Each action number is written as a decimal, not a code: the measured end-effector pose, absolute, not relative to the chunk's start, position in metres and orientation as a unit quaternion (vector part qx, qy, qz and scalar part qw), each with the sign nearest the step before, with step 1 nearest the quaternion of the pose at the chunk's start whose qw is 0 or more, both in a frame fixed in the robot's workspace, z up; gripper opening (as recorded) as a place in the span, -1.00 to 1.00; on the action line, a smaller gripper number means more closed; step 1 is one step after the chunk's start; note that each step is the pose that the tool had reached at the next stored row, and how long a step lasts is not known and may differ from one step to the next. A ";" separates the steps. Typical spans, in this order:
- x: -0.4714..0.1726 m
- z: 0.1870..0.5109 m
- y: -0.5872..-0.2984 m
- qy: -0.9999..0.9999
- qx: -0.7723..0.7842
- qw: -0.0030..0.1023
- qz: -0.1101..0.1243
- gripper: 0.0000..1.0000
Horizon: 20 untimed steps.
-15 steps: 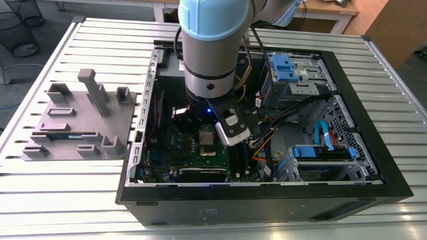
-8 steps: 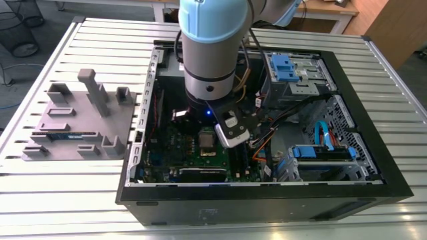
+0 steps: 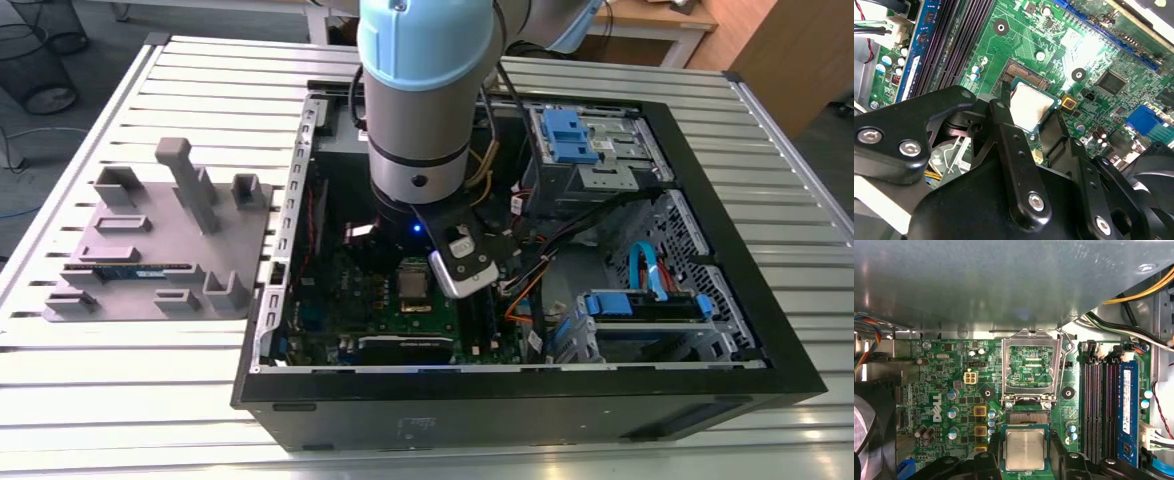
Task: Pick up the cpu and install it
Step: 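Place the cpu into insertion slot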
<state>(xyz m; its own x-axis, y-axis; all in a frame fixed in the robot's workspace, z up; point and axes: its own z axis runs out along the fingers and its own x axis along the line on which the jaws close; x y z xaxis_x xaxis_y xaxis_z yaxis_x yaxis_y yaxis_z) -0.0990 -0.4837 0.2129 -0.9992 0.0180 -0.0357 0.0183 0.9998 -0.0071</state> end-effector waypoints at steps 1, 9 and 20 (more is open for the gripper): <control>-0.099 0.213 -0.484 1.000 0.009 0.018 -0.004 -0.06; -0.099 0.212 -0.484 1.000 0.009 0.018 -0.004 -0.06; -0.099 0.208 -0.485 1.000 0.009 0.018 -0.004 -0.06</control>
